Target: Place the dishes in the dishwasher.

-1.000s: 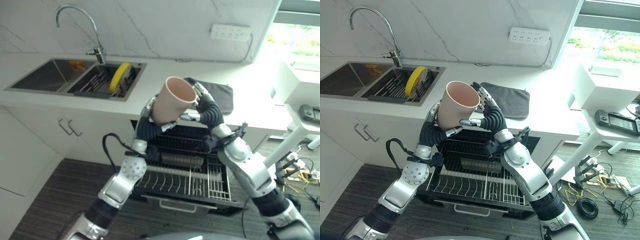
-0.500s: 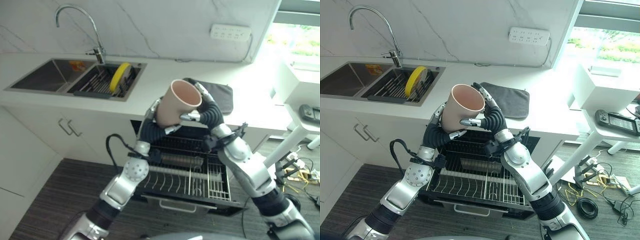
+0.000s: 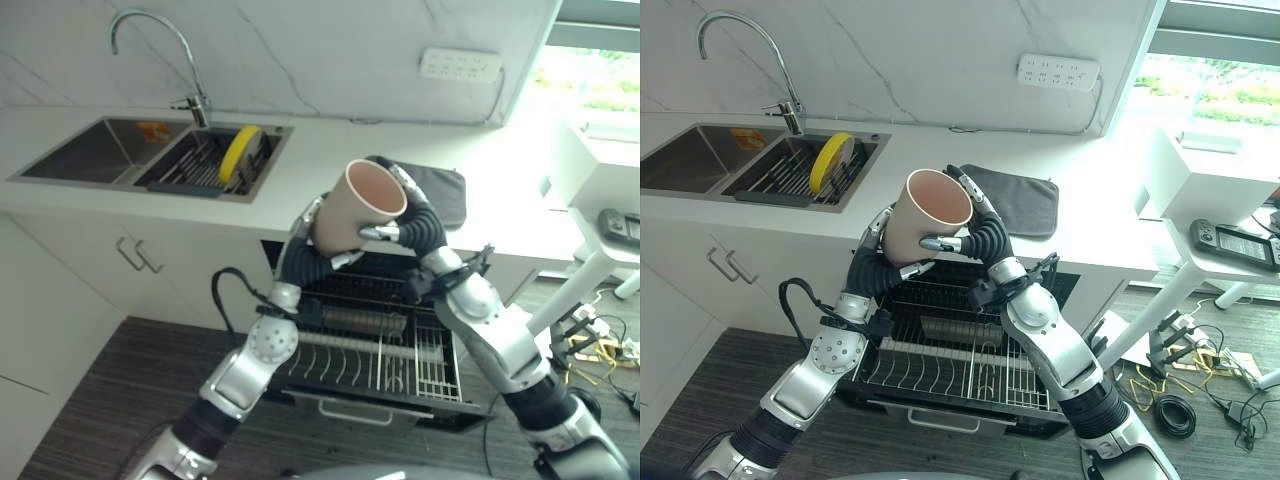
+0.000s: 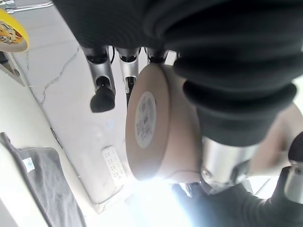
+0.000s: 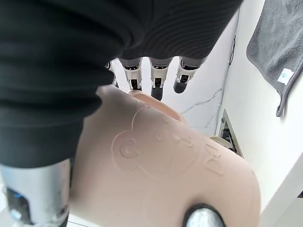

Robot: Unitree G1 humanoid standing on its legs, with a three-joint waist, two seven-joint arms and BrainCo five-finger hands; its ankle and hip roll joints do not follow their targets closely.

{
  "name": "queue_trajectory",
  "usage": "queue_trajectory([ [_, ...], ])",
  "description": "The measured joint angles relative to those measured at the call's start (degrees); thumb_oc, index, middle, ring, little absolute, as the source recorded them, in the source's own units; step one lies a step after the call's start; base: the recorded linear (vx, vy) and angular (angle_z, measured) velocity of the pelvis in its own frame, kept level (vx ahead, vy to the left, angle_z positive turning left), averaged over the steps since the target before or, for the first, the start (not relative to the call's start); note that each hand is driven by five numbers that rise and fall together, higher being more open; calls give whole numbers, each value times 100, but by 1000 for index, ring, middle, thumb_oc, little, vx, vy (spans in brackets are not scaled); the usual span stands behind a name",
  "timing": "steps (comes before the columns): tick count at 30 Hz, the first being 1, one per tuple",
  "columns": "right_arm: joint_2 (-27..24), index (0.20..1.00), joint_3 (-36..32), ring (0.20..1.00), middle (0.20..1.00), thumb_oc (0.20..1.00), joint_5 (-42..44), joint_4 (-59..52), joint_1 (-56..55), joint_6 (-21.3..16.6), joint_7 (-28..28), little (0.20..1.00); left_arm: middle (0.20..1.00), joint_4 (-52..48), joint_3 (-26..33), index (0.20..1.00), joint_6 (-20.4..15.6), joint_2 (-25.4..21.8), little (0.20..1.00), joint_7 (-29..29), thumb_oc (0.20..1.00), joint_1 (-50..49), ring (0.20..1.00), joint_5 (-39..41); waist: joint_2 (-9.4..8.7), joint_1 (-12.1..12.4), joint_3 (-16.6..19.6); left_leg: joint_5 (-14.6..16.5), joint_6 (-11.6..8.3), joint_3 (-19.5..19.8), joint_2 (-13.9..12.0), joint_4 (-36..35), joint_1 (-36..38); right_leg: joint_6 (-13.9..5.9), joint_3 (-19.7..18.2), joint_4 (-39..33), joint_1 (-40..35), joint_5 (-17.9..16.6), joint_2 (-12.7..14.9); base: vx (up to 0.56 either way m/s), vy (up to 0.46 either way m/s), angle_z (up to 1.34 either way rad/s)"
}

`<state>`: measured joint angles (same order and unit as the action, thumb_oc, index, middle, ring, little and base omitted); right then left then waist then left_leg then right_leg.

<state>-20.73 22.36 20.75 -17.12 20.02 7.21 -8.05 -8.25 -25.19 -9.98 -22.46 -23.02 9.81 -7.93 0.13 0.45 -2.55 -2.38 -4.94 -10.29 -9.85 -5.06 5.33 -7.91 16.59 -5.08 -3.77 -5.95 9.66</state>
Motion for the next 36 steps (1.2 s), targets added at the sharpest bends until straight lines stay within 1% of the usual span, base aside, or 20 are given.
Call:
queue_trajectory([
  [15,-76,200,-28,200,200,200,-512,43,172,-75,131,200,200,0,31,200,-127,2,200,-104,200,23,200,-1,-1,8,0,0,0,2,-1,0,-5,0,2,0,1,0,-1,0,0,0],
  [23,-117,200,-35,200,200,200,-631,84,182,-288,125,200,200,19,22,200,-152,7,200,-99,200,113,200,4,-1,10,0,0,0,3,-1,0,-6,0,2,0,2,0,-2,0,0,0],
  [24,-119,200,-38,200,200,200,-662,87,182,-288,124,200,661,30,18,661,-150,6,661,-85,661,123,661,13,-1,10,0,0,0,3,-1,0,-6,0,2,0,2,0,-2,0,0,0],
  [25,-126,200,-42,200,200,200,-680,87,182,-288,124,200,1000,30,21,1000,-144,8,1000,-62,1000,128,1000,27,-1,11,0,0,0,2,-1,0,-5,0,2,0,2,0,-2,0,0,0],
  [26,-131,200,-25,200,200,200,-729,86,182,-302,171,200,1000,30,28,1000,-114,9,1000,73,1000,150,1000,80,0,12,0,0,0,3,-1,0,-6,0,2,0,2,0,-2,0,0,0],
  [29,-150,200,-4,200,200,200,-838,89,181,-302,211,200,1000,25,36,1000,-112,16,1000,212,1000,186,1000,281,0,15,-1,2,2,3,-1,-1,-6,0,2,0,2,0,-1,0,0,0],
  [36,-179,200,4,200,200,200,-859,91,181,-306,187,200,1000,25,35,1000,-108,14,1000,252,1000,186,1000,286,1,13,-1,3,5,4,-1,0,-9,0,3,0,5,0,-1,0,0,0],
])
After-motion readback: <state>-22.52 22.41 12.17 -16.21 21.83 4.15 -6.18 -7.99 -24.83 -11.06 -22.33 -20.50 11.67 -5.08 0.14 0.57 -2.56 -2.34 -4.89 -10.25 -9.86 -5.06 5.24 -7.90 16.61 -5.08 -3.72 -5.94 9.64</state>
